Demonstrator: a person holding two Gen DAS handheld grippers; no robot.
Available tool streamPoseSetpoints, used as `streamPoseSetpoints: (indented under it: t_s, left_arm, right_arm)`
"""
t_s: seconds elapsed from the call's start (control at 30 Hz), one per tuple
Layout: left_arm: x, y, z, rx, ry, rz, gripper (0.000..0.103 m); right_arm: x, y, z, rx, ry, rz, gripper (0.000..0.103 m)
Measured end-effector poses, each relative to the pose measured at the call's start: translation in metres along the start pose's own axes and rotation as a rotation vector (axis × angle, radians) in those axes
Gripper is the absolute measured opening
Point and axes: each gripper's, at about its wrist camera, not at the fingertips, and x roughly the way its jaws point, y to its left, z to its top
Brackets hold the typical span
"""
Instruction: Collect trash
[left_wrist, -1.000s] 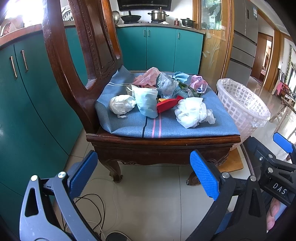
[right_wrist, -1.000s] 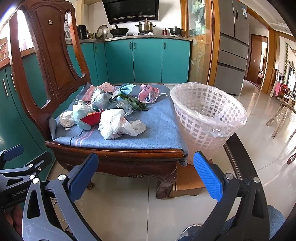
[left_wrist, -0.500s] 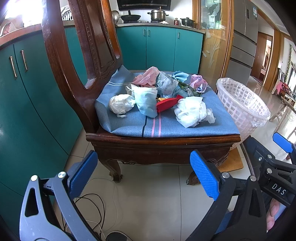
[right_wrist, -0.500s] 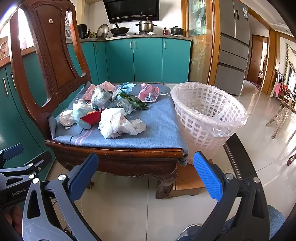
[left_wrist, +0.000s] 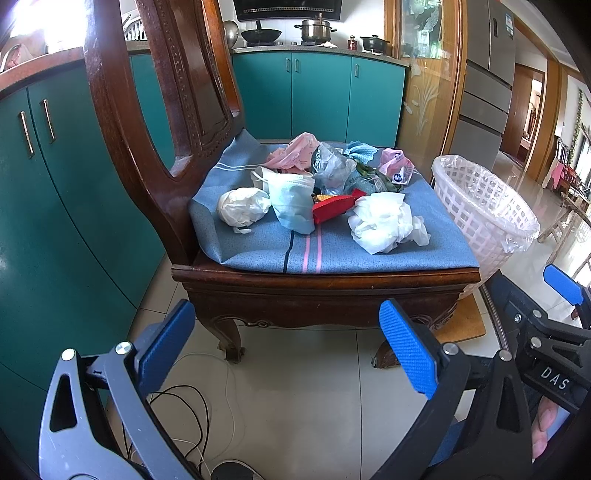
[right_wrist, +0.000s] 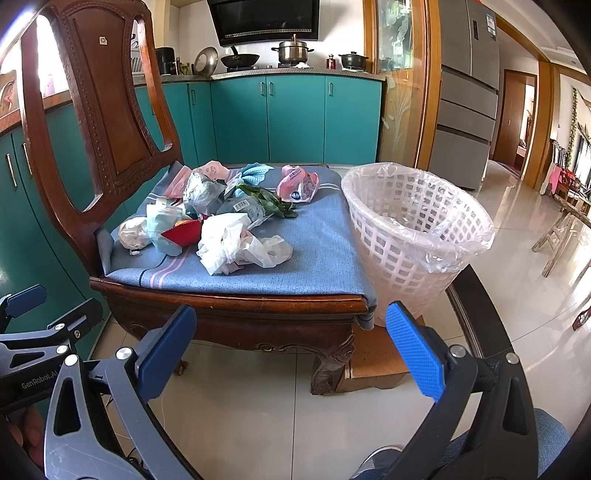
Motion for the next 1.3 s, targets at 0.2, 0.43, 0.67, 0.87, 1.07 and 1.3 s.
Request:
streamPoseSetpoints:
  t_s: [0.2,0.43,0.67,0.87,1.07,1.3]
  left_arm:
    - [-0.0004,-0.0003,-0.0004,-0.002,0.002,0.000,0.100]
    - [0.0013,-0.0002,-0.0001,-0.003,0.008,0.000,0.100]
    - [0.0016,-0.0004,-0.0004,-0.001,0.009,-0.001,0.100]
    - [0.0022,-0.0005,-0.0009,-0.003,0.011,-0.002,0.100]
    - [0.0031,0.0006,-0.0020,-0.020,0.024,-0.036,0.100]
    - [0.0042,0.0009,-0.0046,-0.012,0.018,-0.024,0.100]
  right_arm:
    - [-0.0008,0.0006,-0.0010,-0.002,0.000,0.002,0.100]
    - [0.0000,0.0005,-0.0008,-0.004,0.009,0.007,0.100]
    - [0.0004,0.0000,-0.0003,-0.007,0.015,0.013,0.100]
    - [0.0013,-0.0010,-0.0003,-0.004,0.021,0.018,0.100]
    - [0.0026,-0.0022,0.0002,0.001,0.022,0.029,0.100]
    - [0.0005,0.0013,-0.0033,-0.054,-0.036,0.093,0.100]
